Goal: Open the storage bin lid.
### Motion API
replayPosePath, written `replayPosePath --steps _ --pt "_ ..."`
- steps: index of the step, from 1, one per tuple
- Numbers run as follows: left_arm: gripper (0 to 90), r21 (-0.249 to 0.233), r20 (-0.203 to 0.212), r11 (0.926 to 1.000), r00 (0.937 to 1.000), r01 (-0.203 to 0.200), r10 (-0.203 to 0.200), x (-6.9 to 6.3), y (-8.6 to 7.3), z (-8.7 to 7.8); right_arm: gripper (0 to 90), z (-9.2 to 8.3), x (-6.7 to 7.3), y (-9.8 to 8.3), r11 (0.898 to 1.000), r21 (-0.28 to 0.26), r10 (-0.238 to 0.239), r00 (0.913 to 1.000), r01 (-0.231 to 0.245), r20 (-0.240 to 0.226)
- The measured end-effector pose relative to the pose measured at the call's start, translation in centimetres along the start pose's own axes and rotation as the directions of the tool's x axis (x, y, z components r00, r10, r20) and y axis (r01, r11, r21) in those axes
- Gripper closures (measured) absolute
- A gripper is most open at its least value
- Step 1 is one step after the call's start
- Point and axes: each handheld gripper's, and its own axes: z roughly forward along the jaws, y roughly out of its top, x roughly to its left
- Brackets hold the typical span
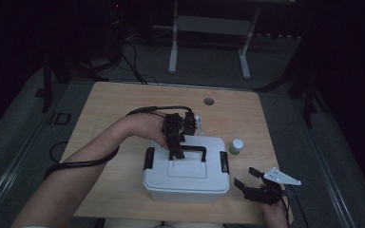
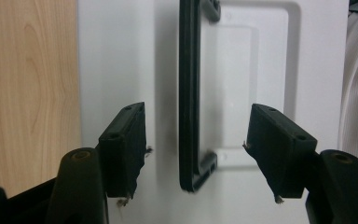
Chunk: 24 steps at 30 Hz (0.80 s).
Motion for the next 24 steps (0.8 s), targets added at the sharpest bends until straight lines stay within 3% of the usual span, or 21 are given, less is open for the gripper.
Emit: replayPosePath --steps 4,8,16,24 --pt "40.2 0.004 -0.003 1.0000 1.0000 -0.002 0.002 0.2 0.4 0.1 14.2 0.0 0.0 0.0 1.000 -0.002 0.000 1.0000 0.000 0.001" --pt "45.7 0.033 -0.019 0.9995 0.9998 -0.005 0.005 0.7 2.0 0.8 14.2 0.0 0.0 0.0 1.000 -0.002 0.000 1.0000 0.000 0.002" --pt "56.9 0.073 -0.001 0.9972 0.9999 -0.013 0.013 1.1 2.9 1.8 14.2 0.0 -0.1 -0.1 1.000 -0.004 -0.003 1.0000 0.003 0.004" --pt "76.5 0.104 0.039 0.9939 0.9987 -0.036 0.032 0.8 3.4 2.2 14.2 -0.1 -0.1 -0.1 1.000 -0.008 -0.003 1.0000 0.003 0.004"
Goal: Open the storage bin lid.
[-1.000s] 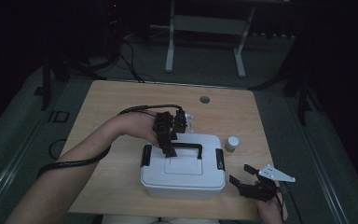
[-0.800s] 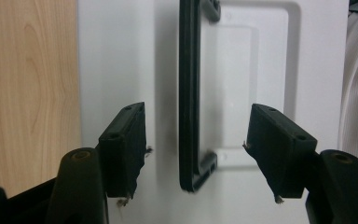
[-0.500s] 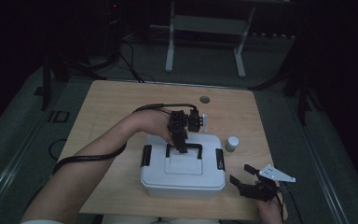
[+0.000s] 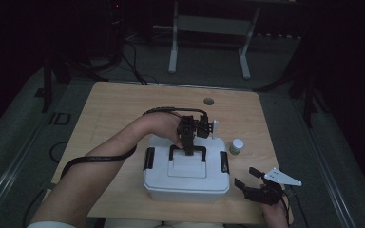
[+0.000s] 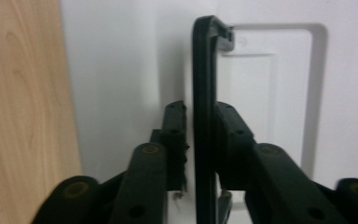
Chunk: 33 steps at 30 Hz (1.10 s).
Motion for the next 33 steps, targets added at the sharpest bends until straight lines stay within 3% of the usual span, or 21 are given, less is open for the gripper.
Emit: replayPosePath --steps 9,22,27,33 --pt "81.8 -0.010 0.040 0.9998 0.9990 -0.019 0.019 -0.6 0.1 -0.4 14.2 0.0 0.0 0.0 1.000 -0.001 0.003 1.0000 -0.003 0.000" --pt "83.6 -0.027 0.011 0.9992 0.9995 -0.030 0.031 -1.1 0.0 -1.5 14.2 0.0 0.0 0.0 1.000 0.000 0.005 1.0000 -0.005 0.000" --pt "83.6 -0.040 0.017 0.9984 0.9991 -0.039 0.039 -1.5 0.0 -2.5 14.2 0.0 0.0 0.0 1.000 0.003 0.003 1.0000 -0.003 0.000" --pt "83.6 -0.050 -0.007 0.9980 0.9992 -0.039 0.038 -1.9 -0.2 -3.9 14.2 0.0 0.0 0.0 1.000 0.004 0.004 1.0000 -0.004 0.001"
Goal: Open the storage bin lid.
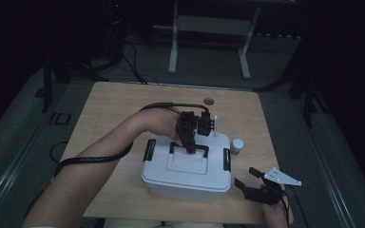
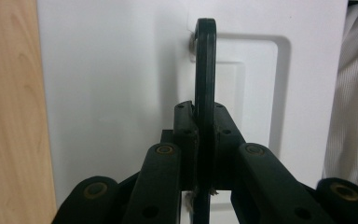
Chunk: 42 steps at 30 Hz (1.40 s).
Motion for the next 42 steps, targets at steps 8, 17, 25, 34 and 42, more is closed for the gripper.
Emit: replayPosePath --steps 8,17,25,34,42 --pt "83.6 -0.013 -0.027 0.9998 0.9995 0.017 -0.018 -0.1 -1.5 -2.3 14.2 0.0 -0.1 0.0 1.000 -0.004 0.010 0.9999 -0.010 -0.001" --pt "83.6 -0.025 -0.050 0.9988 0.9978 0.042 -0.044 -0.3 -3.7 -4.1 14.2 0.0 -0.1 0.0 1.000 0.001 0.005 1.0000 -0.005 0.002" --pt "83.6 -0.049 -0.070 0.9962 0.9946 0.072 -0.076 -0.3 -6.1 -5.5 14.2 0.1 0.0 0.0 1.000 0.003 0.006 1.0000 -0.006 0.002" --pt "83.6 -0.061 -0.087 0.9896 0.9870 0.130 -0.135 -0.4 -9.2 -6.6 14.2 0.2 0.0 0.0 1.000 0.009 0.003 1.0000 -0.003 0.005" --pt "83.6 -0.075 -0.101 0.9809 0.9772 0.179 -0.187 -0.5 -12.4 -7.4 14.2 0.2 0.0 0.0 1.000 0.009 0.002 1.0000 -0.002 0.006"
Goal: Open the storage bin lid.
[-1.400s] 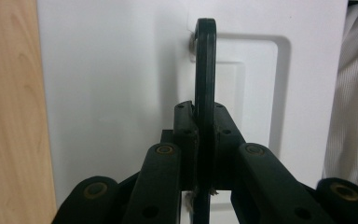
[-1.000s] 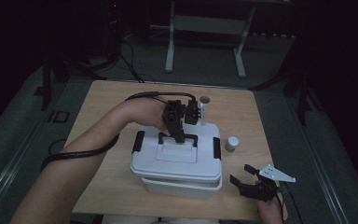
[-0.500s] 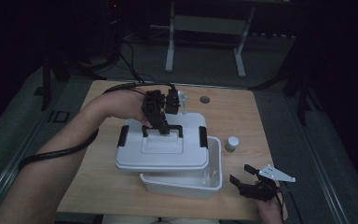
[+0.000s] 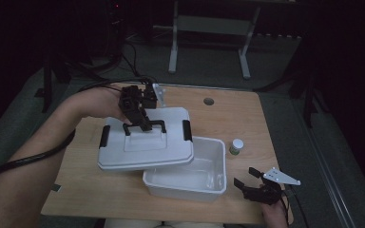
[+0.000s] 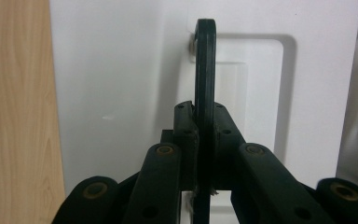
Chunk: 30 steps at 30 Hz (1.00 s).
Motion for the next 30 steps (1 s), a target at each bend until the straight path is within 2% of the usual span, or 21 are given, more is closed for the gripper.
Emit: replayPosePath --steps 7,16,17,21,30 --pt "83.6 0.001 -0.010 0.9985 0.9984 0.055 -0.055 0.5 -3.1 -0.5 14.2 0.0 0.0 0.0 1.000 0.000 0.000 1.0000 0.000 0.000" --pt "83.6 -0.019 -0.020 0.9909 0.9908 0.133 -0.134 1.0 -7.2 -0.9 14.2 0.0 0.0 0.0 1.000 0.001 0.004 1.0000 -0.004 0.001" --pt "83.6 -0.010 -0.021 0.9909 0.9907 0.134 -0.135 1.1 -7.6 -1.0 14.2 0.0 0.0 0.0 1.000 0.001 0.005 1.0000 -0.005 0.002" --pt "83.6 -0.024 -0.030 0.9828 0.9825 0.183 -0.184 1.3 -9.5 -1.1 14.2 0.0 0.0 0.0 1.000 0.002 0.005 1.0000 -0.005 0.002" --pt "83.7 -0.041 -0.033 0.9684 0.9684 0.246 -0.247 1.7 -12.9 -0.8 14.2 0.0 0.0 0.0 1.000 -0.002 0.007 1.0000 -0.007 0.002"
